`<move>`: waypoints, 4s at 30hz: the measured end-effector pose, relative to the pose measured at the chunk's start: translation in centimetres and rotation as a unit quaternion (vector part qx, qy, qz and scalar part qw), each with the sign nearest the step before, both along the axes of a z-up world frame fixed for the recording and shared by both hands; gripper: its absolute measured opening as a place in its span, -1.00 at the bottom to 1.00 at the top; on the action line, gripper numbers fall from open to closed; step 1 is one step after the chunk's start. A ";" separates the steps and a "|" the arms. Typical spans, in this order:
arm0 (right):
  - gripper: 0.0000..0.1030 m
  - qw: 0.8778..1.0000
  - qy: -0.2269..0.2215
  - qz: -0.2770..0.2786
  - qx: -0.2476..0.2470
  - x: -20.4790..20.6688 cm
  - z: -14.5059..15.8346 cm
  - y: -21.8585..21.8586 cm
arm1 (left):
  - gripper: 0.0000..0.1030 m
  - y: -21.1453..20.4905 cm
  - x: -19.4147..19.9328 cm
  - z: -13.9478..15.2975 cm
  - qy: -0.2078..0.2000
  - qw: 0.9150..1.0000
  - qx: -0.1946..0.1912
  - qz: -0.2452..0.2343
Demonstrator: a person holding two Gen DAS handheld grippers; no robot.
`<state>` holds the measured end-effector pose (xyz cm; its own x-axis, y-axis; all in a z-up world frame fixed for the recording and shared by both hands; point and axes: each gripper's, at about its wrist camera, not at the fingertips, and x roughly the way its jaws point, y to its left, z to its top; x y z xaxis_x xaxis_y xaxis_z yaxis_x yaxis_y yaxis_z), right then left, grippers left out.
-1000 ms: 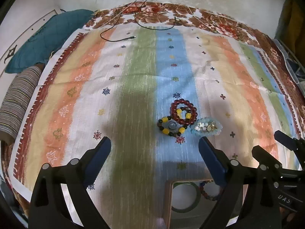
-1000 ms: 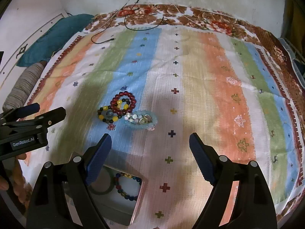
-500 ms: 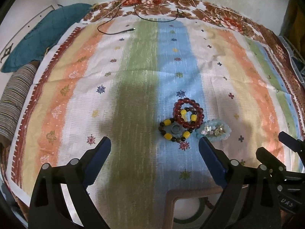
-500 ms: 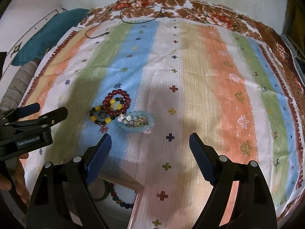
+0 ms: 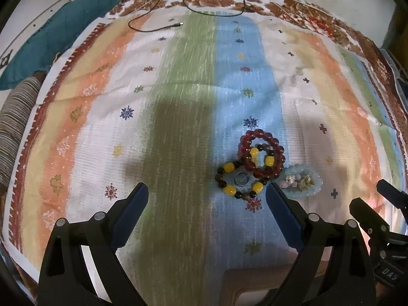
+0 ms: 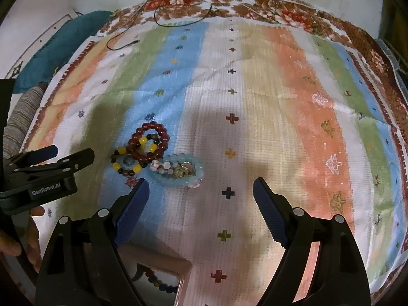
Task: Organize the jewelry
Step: 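Move both open tools back to the remaining bracelets on the cloth, then close the left tool on the red bead bracelet while the right tool grasps the pale blue bracelet, then lift the red bracelet with the left tool while the right tool lifts the pale blue bracelet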
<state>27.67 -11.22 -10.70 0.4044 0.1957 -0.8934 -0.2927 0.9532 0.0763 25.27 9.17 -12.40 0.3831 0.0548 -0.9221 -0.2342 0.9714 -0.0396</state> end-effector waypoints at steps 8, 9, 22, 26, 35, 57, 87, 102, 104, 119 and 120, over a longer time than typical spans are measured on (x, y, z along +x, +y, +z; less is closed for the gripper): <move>0.63 1.000 0.020 -0.003 0.008 1.4 -1.5 0.3 | 0.78 -0.3 1.2 -1.0 0.006 1.000 -0.002 -0.006; 0.63 1.000 0.021 -0.004 0.005 1.5 -1.6 0.3 | 0.78 -0.3 1.3 -1.2 0.007 1.000 -0.004 -0.007; 0.63 0.999 0.032 -0.006 -0.016 3.5 -3.4 0.4 | 0.78 -0.1 3.4 -3.5 0.025 1.000 -0.008 -0.009; 0.63 0.999 0.037 -0.008 -0.020 4.1 -4.2 0.3 | 0.78 -0.2 3.8 -3.8 0.028 0.999 -0.010 -0.014; 0.63 0.999 0.046 -0.001 -0.022 4.9 -5.2 0.7 | 0.78 -0.5 5.0 -4.8 0.040 0.999 0.002 -0.036; -0.63 0.997 0.072 0.031 -0.021 5.7 -7.0 2.3 | -0.29 -1.1 5.9 -6.2 0.054 0.995 -0.022 -0.079; -0.77 0.997 0.016 0.071 -0.019 3.1 -1.7 4.5 | -0.75 -3.0 4.2 -2.3 0.010 0.995 -0.012 -0.100; -0.77 0.997 -0.017 0.077 -0.006 0.5 1.9 4.4 | -0.76 -2.8 2.1 0.5 -0.009 0.995 -0.022 -0.094; -0.77 0.997 -0.018 0.076 -0.003 0.2 2.2 4.1 | -0.76 -2.7 1.8 1.1 -0.014 0.996 -0.024 -0.090; -0.77 0.997 -0.014 0.070 -0.006 -1.0 2.1 3.4 | -0.75 -3.0 0.1 3.3 -0.031 0.996 -0.027 -0.084; -0.77 0.997 -0.016 0.070 -0.006 -1.1 2.2 3.3 | -0.76 -3.1 -0.1 3.4 -0.033 0.996 -0.026 -0.085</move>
<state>26.57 -7.90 -8.54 0.4018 0.2418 -0.8833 -0.4244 0.9039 0.0544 25.22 6.10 -9.03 0.4420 -0.0632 -0.8948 -0.0624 0.9929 -0.1010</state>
